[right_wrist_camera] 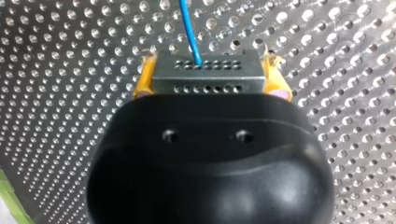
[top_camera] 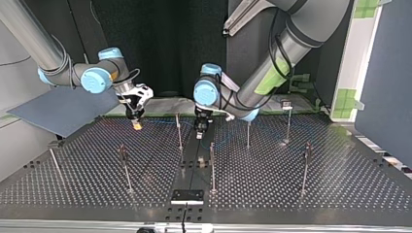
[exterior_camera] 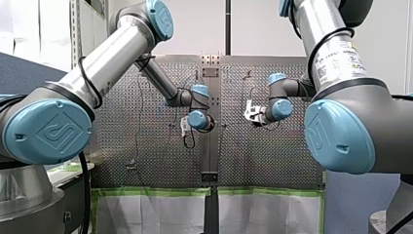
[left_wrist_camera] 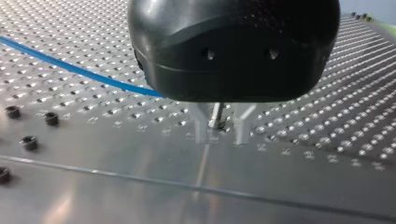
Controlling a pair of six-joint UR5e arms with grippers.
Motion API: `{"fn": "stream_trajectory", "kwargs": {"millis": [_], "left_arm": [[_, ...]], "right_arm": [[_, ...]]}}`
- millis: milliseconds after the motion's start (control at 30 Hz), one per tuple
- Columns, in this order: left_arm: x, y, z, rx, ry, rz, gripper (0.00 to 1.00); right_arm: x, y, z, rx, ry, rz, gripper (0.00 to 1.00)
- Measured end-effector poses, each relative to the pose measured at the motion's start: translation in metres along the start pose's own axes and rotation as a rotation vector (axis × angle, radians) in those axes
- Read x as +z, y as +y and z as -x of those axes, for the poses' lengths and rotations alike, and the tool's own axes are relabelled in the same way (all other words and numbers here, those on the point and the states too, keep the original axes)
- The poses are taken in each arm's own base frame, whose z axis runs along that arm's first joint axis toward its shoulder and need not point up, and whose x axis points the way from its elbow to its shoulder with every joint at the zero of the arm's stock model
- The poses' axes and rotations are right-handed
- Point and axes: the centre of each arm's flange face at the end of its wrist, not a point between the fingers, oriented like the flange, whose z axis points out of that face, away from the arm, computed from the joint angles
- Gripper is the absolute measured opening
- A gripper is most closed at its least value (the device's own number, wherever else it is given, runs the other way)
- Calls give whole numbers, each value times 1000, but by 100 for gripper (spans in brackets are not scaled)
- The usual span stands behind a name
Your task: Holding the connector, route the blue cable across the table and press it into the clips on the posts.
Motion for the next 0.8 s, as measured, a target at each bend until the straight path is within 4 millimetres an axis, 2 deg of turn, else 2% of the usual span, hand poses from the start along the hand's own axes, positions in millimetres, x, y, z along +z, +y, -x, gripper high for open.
{"fn": "stream_trajectory", "kwargs": {"millis": [33,67,367,800], "left_arm": [[-2,-1,-1,5,8,0,78],[-3,-3,-2,9,14,0,100],[-21,-14,-7,92,82,22,100],[-74,-63,-4,88,156,40,100]], "right_arm": [[0,0,0,0,0,-1,0],[0,0,0,-1,0,-1,0],[0,4,-1,0,-1,1,0],[0,21,-4,-5,3,25,0]]}}
